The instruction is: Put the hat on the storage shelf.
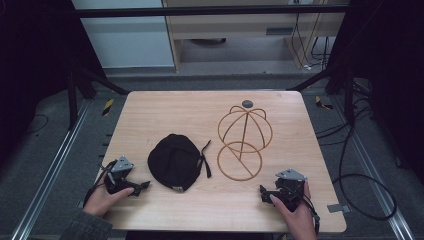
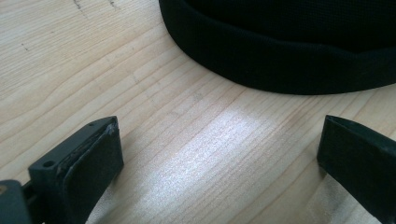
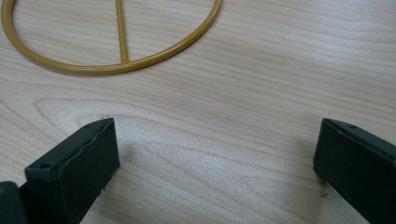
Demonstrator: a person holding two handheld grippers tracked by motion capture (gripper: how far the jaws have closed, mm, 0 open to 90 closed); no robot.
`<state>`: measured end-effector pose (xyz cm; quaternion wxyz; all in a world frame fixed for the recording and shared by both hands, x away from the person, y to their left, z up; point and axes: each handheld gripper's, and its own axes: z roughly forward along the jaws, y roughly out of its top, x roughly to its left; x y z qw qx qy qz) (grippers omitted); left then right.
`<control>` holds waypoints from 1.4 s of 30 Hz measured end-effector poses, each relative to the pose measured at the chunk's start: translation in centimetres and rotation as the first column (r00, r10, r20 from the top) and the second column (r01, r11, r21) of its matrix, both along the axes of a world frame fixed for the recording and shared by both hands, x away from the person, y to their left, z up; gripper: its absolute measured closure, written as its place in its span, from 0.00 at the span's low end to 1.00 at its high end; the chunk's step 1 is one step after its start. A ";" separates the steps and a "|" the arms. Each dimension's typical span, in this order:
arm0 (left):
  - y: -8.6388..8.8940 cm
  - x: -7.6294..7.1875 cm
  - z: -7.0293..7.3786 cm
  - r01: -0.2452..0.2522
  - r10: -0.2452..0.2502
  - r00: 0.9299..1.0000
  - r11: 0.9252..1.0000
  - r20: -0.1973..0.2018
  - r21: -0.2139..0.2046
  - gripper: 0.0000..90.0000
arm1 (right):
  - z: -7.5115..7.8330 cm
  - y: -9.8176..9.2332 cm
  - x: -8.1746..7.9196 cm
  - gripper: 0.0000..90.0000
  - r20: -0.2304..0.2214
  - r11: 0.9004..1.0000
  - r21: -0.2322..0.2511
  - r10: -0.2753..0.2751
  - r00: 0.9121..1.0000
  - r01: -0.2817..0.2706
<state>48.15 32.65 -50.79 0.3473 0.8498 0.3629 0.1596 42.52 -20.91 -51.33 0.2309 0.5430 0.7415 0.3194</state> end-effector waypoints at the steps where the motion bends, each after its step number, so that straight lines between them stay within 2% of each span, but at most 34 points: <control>1: 0.0 0.0 0.0 0.000 0.000 1.000 1.000 -0.001 0.000 0.00 | 0.0 0.0 0.0 0.00 0.000 1.000 0.000 0.000 1.000 0.000; 9: -0.1 0.0 0.2 0.002 -0.002 1.000 1.000 -0.015 0.009 0.00 | 0.0 0.0 0.0 0.00 0.000 1.000 0.000 -0.006 1.000 0.006; 13: 0.1 -0.2 0.7 -0.004 0.003 0.999 1.000 -0.045 -0.007 0.06 | 0.0 0.1 -0.1 0.00 -0.001 1.000 0.000 -0.010 1.000 0.010; 16: 0.2 -0.7 1.5 -0.009 0.006 0.998 0.998 -0.061 -0.055 0.07 | 0.0 0.1 -0.1 0.00 -0.001 1.000 0.000 -0.010 1.000 0.010; 18: 0.0 -1.0 1.8 0.000 -0.004 0.998 0.998 -0.058 -0.067 0.07 | 0.0 0.0 -0.1 0.00 0.001 1.000 -0.003 -0.008 1.000 0.008; 19: -0.1 -1.3 2.1 0.006 -0.009 0.999 0.998 -0.041 -0.065 0.07 | 0.0 0.0 -0.1 0.00 0.002 1.000 -0.002 -0.009 1.000 0.009; 23: -0.4 -1.7 2.6 0.007 -0.009 1.000 0.996 -0.017 -0.088 0.07 | 0.0 0.1 -0.1 0.00 0.001 1.000 0.000 -0.008 1.000 0.008; 28: -0.6 -1.9 2.8 0.013 -0.016 1.000 0.994 -0.025 -0.113 0.07 | 0.0 0.1 -0.1 0.00 0.001 1.000 0.000 -0.008 1.000 0.008; 32: -1.0 -2.2 3.2 0.024 -0.025 1.000 0.993 -0.014 -0.117 0.07 | 0.0 0.0 -0.1 0.00 0.002 1.000 -0.001 -0.007 1.000 0.007; 39: -1.9 -2.8 3.9 0.051 -0.052 0.999 0.995 -0.005 -0.087 0.07 | 0.0 0.1 -0.1 0.00 0.001 1.000 0.000 -0.009 1.000 0.009; 42: -2.8 -3.2 4.7 0.064 -0.064 0.998 0.996 -0.004 -0.057 0.07 | 0.0 0.1 -0.1 0.00 0.001 1.000 0.000 -0.009 1.000 0.009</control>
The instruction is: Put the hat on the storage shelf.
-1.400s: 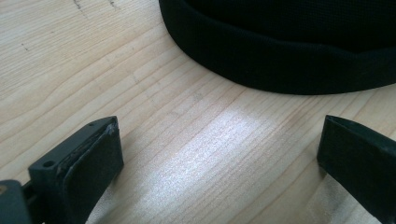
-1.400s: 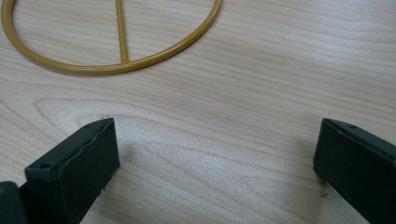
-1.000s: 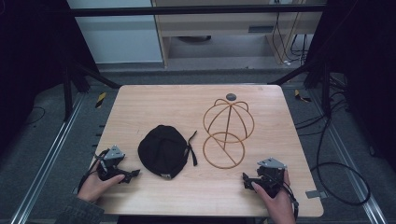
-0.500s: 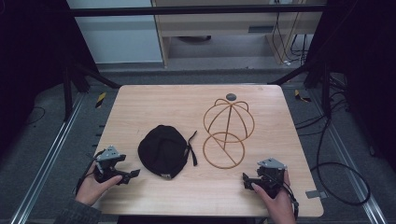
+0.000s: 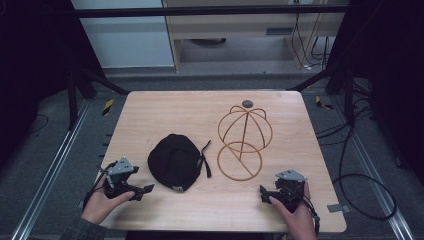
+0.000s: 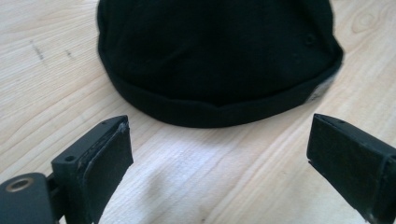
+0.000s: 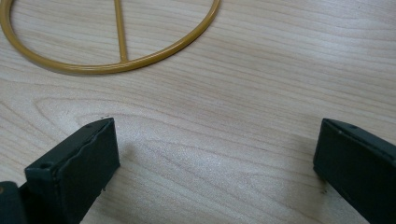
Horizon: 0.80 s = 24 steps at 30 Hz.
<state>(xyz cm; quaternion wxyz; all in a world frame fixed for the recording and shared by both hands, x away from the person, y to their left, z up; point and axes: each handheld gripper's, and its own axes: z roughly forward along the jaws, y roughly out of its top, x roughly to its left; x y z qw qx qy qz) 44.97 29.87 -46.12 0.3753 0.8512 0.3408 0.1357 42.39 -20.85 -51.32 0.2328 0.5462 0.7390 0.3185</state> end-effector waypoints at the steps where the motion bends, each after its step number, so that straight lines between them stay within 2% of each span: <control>1: -0.3 -0.1 0.3 0.003 -0.003 1.000 1.000 0.004 0.009 0.07 | 0.0 0.0 0.0 0.00 0.000 1.000 0.000 0.000 1.000 0.000; 7: -2.7 -0.2 2.2 0.032 -0.034 0.999 0.997 0.023 0.069 0.08 | 0.0 0.0 0.0 0.00 0.000 1.000 0.000 0.000 1.000 0.000; 9: -3.0 0.0 2.6 0.035 -0.036 0.999 0.997 0.019 0.070 0.08 | 0.0 0.0 0.0 0.00 0.000 1.000 0.000 0.000 1.000 0.000; 10: -3.9 0.4 3.3 0.048 -0.049 0.999 0.995 0.008 0.088 0.08 | 0.0 0.0 0.0 0.00 0.000 1.000 0.000 0.000 1.000 0.000; 11: -3.9 0.4 3.3 0.048 -0.049 0.999 0.995 0.008 0.088 0.08 | 0.0 0.0 0.0 0.00 0.000 1.000 0.000 0.000 1.000 0.000; 12: -4.9 0.9 4.2 0.072 -0.074 0.997 0.988 0.015 0.134 0.08 | 0.0 0.0 0.0 0.00 0.000 1.000 0.000 0.000 1.000 0.000; 13: -4.9 0.9 4.2 0.072 -0.074 0.997 0.988 0.015 0.134 0.08 | 0.0 0.0 0.0 0.00 0.000 1.000 0.000 0.000 1.000 0.000; 14: -5.8 1.5 5.0 0.086 -0.089 0.996 0.983 0.012 0.164 0.08 | 0.0 0.0 0.0 0.00 0.000 1.000 0.000 0.000 1.000 0.000; 15: -5.8 1.5 5.0 0.086 -0.089 0.996 0.983 0.012 0.164 0.08 | 0.0 0.0 0.0 0.00 0.000 1.000 0.000 0.000 1.000 0.000; 16: -6.5 2.0 5.5 0.091 -0.095 0.995 0.978 0.012 0.188 0.08 | 0.0 0.0 0.0 0.00 0.000 1.000 0.000 0.000 1.000 0.000; 17: -6.9 2.3 5.8 0.102 -0.104 0.995 0.976 0.003 0.195 0.08 | 0.0 0.0 0.0 0.00 0.000 1.000 0.000 0.000 1.000 0.000; 19: -7.3 3.0 6.3 0.113 -0.112 0.994 0.976 -0.017 0.186 0.10 | 0.0 0.0 0.0 0.00 0.000 1.000 0.000 0.000 1.000 0.000; 22: -8.1 4.7 7.2 0.112 -0.104 0.993 0.969 -0.047 0.220 0.13 | 0.0 0.0 0.0 0.00 0.000 1.000 0.000 0.000 1.000 0.000; 23: -8.1 4.7 7.2 0.112 -0.104 0.993 0.969 -0.047 0.220 0.14 | 0.0 0.0 0.0 0.00 0.000 1.000 0.000 0.000 1.000 0.000; 24: -8.5 5.5 7.8 0.115 -0.105 0.993 0.969 -0.060 0.219 0.15 | 0.0 0.0 0.0 0.00 0.000 1.000 0.000 0.000 1.000 0.000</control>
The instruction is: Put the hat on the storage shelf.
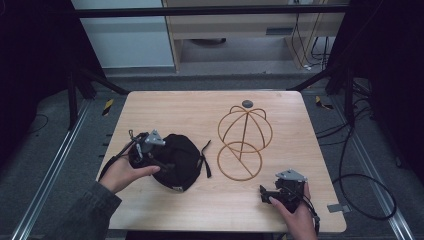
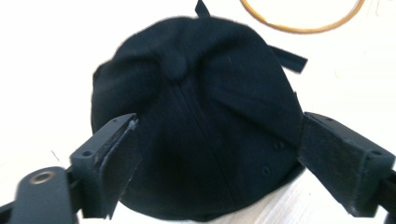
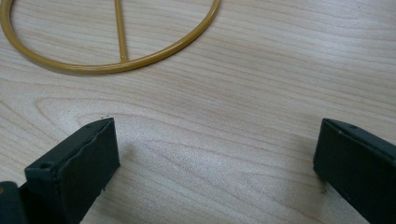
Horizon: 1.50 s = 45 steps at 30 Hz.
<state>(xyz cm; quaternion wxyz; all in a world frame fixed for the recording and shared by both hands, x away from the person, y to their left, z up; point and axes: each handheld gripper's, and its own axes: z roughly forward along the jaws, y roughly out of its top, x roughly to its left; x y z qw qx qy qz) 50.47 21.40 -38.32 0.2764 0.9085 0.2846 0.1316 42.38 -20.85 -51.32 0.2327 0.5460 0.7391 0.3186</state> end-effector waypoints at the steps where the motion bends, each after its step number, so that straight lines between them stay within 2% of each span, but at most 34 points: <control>1: -0.1 0.4 0.3 -0.002 0.002 1.000 1.000 -0.011 -0.004 0.17 | 0.0 0.0 0.0 0.00 0.000 1.000 0.000 0.000 1.000 0.000; 2: -0.3 0.8 0.6 -0.003 0.003 1.000 1.000 -0.014 0.008 0.19 | 0.0 0.0 0.0 0.00 0.000 1.000 0.000 0.000 1.000 0.000; 5: -0.6 1.3 1.0 -0.006 0.006 1.000 1.000 -0.023 0.002 0.24 | 0.0 0.0 0.0 0.00 0.000 1.000 0.000 0.000 1.000 0.000; 6: -1.0 1.8 1.3 -0.003 0.003 0.999 1.000 -0.052 0.004 0.24 | 0.0 0.0 0.0 0.00 0.000 1.000 0.000 0.000 1.000 0.000; 7: -1.2 2.0 1.3 -0.001 0.002 0.999 1.000 -0.054 0.014 0.26 | 0.0 0.0 0.0 0.00 0.000 1.000 0.000 0.000 1.000 0.000; 11: -1.7 2.6 1.3 0.004 -0.001 0.998 0.999 -0.065 0.035 0.29 | 0.0 0.0 0.0 0.00 0.000 1.000 0.000 0.000 1.000 0.000; 13: -1.9 2.9 1.3 0.004 -0.001 0.997 0.999 -0.074 0.041 0.35 | 0.0 0.0 0.0 0.00 0.000 1.000 0.000 0.000 1.000 0.000; 14: -2.0 3.2 1.1 0.005 -0.002 0.996 0.999 -0.090 0.038 0.36 | 0.0 0.0 0.0 0.00 0.000 1.000 0.000 0.000 1.000 0.000; 16: -2.2 3.4 0.9 0.006 -0.001 0.996 0.998 -0.094 0.059 0.38 | 0.0 0.0 0.0 0.00 0.000 1.000 0.000 0.000 1.000 0.000; 18: -2.2 3.6 0.7 0.003 0.003 0.995 0.998 -0.104 0.059 0.40 | 0.0 0.0 0.0 0.00 0.000 1.000 0.000 0.000 1.000 0.000; 25: -2.2 4.3 0.3 -0.005 0.012 0.994 0.998 -0.110 0.068 0.51 | 0.0 0.0 0.0 0.00 0.000 1.000 0.000 0.000 1.000 0.000; 28: -2.3 4.7 -0.1 -0.006 0.016 0.993 0.996 -0.116 0.084 0.52 | 0.0 0.0 0.0 0.00 0.000 1.000 0.000 0.000 1.000 0.000; 32: -2.4 4.9 -0.4 -0.013 0.022 0.992 0.998 -0.125 0.069 0.53 | 0.0 0.0 0.0 0.00 0.000 1.000 0.000 0.000 1.000 0.000; 34: -2.6 5.1 -0.5 -0.007 0.018 0.993 0.996 -0.116 0.088 0.56 | 0.0 0.0 0.0 0.00 0.000 1.000 0.000 0.000 1.000 0.000; 45: -2.5 5.4 -0.6 0.021 -0.014 0.994 0.998 -0.110 0.064 0.79 | 0.0 0.0 0.0 0.00 0.000 1.000 0.000 0.000 1.000 0.000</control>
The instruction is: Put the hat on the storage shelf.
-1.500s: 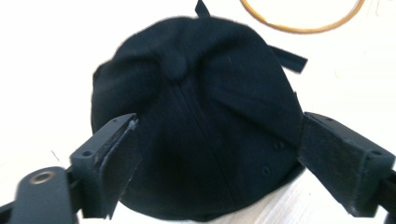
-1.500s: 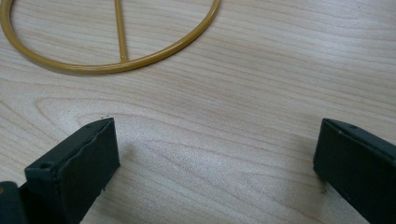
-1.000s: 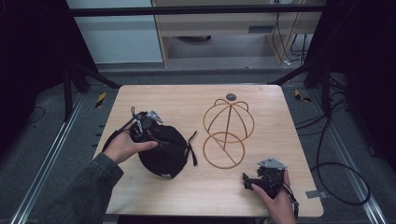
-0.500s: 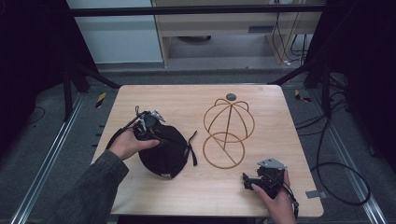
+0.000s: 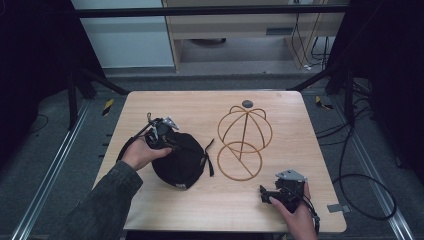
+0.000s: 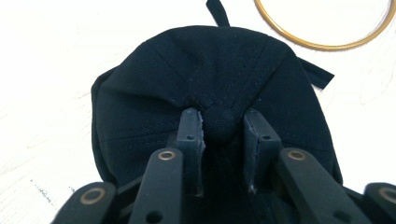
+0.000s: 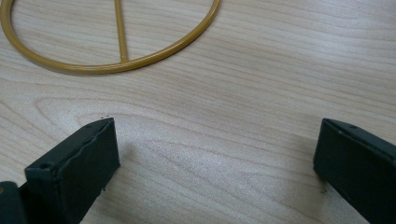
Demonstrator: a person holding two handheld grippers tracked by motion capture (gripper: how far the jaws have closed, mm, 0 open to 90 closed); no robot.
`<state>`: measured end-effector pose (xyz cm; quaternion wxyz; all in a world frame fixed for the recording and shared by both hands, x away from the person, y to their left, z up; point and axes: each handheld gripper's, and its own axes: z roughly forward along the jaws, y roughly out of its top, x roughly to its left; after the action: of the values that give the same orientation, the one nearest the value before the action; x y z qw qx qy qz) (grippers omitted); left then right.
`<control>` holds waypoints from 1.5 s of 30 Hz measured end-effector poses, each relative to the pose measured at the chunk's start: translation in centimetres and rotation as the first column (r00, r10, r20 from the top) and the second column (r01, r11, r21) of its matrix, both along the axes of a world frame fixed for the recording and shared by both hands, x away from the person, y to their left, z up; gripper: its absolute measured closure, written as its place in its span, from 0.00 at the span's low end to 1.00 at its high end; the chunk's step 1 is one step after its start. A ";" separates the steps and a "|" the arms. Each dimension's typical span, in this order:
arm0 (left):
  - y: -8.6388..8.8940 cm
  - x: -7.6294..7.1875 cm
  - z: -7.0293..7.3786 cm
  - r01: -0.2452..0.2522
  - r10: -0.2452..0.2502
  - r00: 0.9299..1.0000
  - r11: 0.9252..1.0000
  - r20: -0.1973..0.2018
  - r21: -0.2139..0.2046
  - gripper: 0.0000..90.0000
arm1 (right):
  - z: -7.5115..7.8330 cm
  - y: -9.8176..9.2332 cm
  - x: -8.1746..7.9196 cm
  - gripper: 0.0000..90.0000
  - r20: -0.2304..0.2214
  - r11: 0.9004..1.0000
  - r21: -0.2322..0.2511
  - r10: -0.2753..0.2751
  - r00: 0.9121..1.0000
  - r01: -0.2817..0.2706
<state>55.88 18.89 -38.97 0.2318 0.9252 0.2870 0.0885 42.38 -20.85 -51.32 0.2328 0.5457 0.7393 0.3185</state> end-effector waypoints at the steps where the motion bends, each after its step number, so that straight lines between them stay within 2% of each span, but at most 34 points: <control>1: 0.1 -0.1 0.1 0.002 -0.002 1.000 1.000 0.004 -0.001 0.80 | 0.0 0.0 0.0 0.00 0.000 1.000 0.000 0.000 1.000 0.000; 13: 1.3 -1.0 1.4 0.011 -0.010 0.999 1.000 0.036 -0.026 0.81 | 0.0 0.0 0.0 0.00 0.000 1.000 0.000 0.000 1.000 0.000; 15: 1.6 -1.3 2.0 0.022 -0.021 0.999 1.000 0.048 -0.021 0.81 | 0.0 0.0 0.0 0.00 0.000 1.000 0.000 0.000 1.000 0.000; 23: 2.2 -2.2 4.5 0.038 -0.032 0.993 0.998 0.110 -0.058 0.81 | 0.0 0.0 0.0 0.00 0.001 1.000 -0.002 0.000 1.000 0.000; 24: 2.2 -2.4 4.7 0.037 -0.029 0.993 0.997 0.117 -0.071 0.81 | 0.0 0.0 0.1 0.00 0.001 1.000 -0.003 -0.001 1.000 0.001; 29: 2.1 -2.8 5.7 0.050 -0.040 0.989 0.996 0.141 -0.071 0.81 | 0.0 0.0 0.1 0.00 -0.001 1.000 0.000 -0.003 1.000 0.003; 38: 1.8 -3.3 6.8 0.067 -0.053 0.987 0.994 0.155 -0.085 0.82 | 0.0 0.1 0.6 0.00 0.001 1.000 -0.002 -0.022 1.000 0.022; 45: 1.7 -3.9 8.3 0.080 -0.062 0.980 0.993 0.188 -0.089 0.81 | 0.0 0.1 0.7 0.00 0.001 1.000 -0.001 -0.027 1.000 0.027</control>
<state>51.95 20.55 -30.67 0.3049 0.9104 0.2350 0.1515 43.12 -20.79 -51.33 0.2379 0.5555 0.7318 0.3150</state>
